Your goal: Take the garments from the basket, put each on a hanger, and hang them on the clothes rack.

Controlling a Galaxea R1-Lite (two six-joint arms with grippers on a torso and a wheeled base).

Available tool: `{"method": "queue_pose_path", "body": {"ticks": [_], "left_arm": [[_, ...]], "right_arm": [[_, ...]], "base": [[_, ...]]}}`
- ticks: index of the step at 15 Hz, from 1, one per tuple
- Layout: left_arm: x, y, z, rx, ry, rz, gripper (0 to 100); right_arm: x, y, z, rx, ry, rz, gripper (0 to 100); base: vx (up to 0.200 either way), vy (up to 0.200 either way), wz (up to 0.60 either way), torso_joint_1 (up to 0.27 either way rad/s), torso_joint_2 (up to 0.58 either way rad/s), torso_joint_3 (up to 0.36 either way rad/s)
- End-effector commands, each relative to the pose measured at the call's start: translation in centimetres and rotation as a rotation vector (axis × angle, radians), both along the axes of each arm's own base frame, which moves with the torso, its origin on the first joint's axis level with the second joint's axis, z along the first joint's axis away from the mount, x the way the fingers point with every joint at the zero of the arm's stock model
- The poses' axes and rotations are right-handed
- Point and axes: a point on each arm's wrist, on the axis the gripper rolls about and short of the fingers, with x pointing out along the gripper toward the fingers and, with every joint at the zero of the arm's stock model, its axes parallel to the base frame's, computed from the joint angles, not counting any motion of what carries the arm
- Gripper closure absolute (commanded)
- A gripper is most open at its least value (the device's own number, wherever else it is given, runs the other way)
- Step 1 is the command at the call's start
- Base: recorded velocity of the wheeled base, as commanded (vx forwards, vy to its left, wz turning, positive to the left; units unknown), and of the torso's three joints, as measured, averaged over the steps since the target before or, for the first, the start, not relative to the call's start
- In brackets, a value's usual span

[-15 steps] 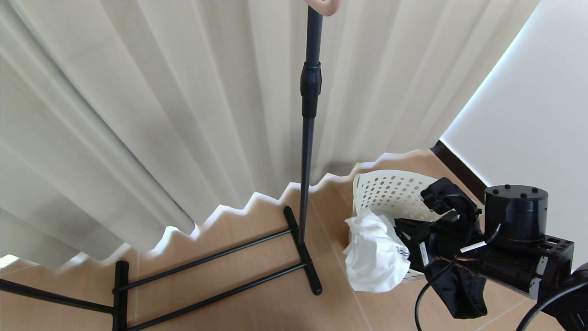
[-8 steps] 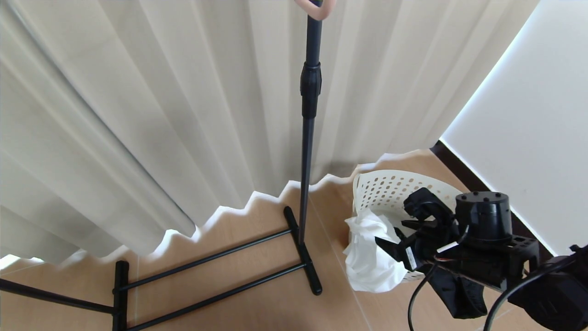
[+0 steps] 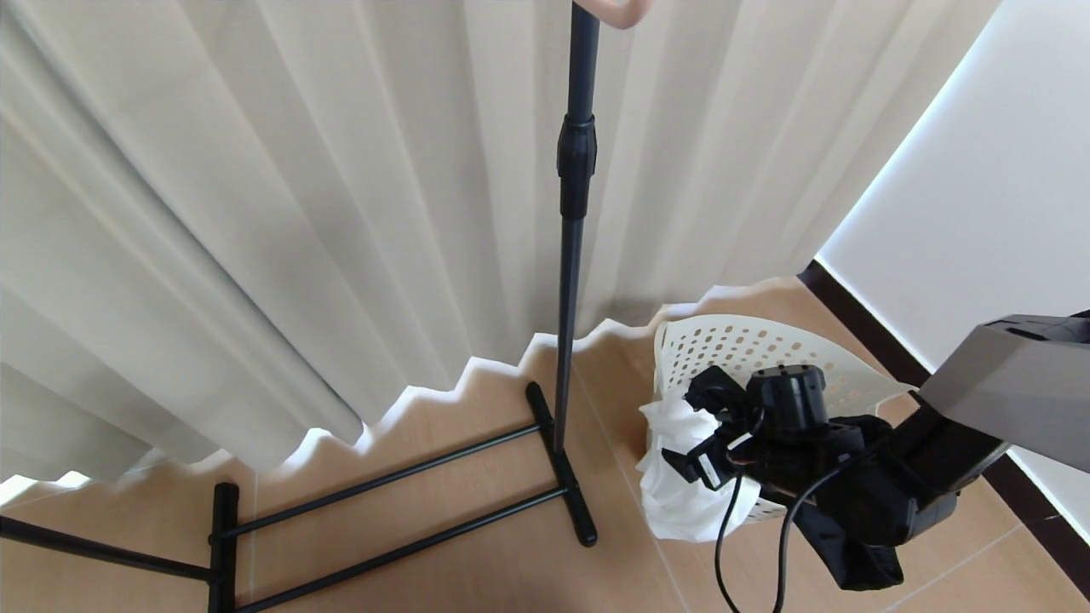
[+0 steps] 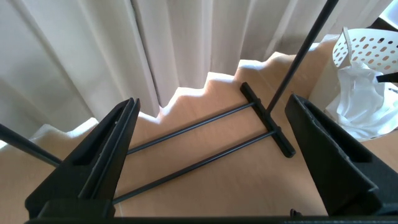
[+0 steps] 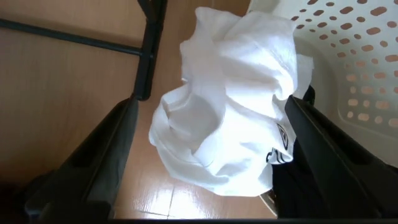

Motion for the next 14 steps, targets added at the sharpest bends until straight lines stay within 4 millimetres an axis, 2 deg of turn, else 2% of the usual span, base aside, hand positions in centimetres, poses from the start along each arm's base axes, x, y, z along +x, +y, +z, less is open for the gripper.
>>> {"method": "queue_pose_path", "body": {"ticks": [1,2,3,6,8,12,13,14], "left_arm": [[0.0,0.0,0.0,0.000,0.000,0.000,0],[0.0,0.0,0.0,0.000,0.000,0.000,0],[0.0,0.0,0.0,0.000,0.000,0.000,0],[0.0,0.0,0.0,0.000,0.000,0.000,0],[0.0,0.0,0.0,-0.002,0.000,0.000,0],[0.0,0.0,0.0,-0.003,0.000,0.000,0],[0.0,0.0,0.0,0.002,-0.001,0.000,0],[0.0,0.0,0.0,-0.002,0.000,0.000,0]], "right_arm": [[1.4,-0.1,-2.4,-0.013,0.035,-0.015,0],[1.9,-0.1,-2.7,-0.010,0.033,-0.019,0],[2.4,0.0,-2.7,-0.001,0.018,-0.021,100],[2.8,0.1,-3.3,0.018,-0.021,-0.021,100],[2.6,-0.6,-3.0,0.056,-0.050,-0.053,100],[-0.9,-1.8,1.9,0.125,-0.189,-0.060,100],[-3.5,-2.5,5.1,0.166,-0.265,-0.059,100],[-5.3,-2.7,7.1,0.194,-0.310,-0.042,100]], "base": [[0.000,0.000,0.00,0.000,0.00,0.000],[0.000,0.000,0.00,0.000,0.00,0.000],[0.000,0.000,0.00,0.000,0.00,0.000],[0.000,0.000,0.00,0.000,0.00,0.000],[0.000,0.000,0.00,0.000,0.00,0.000],[0.000,0.000,0.00,0.000,0.00,0.000],[0.000,0.000,0.00,0.000,0.00,0.000],[0.000,0.000,0.00,0.000,0.00,0.000]]}}
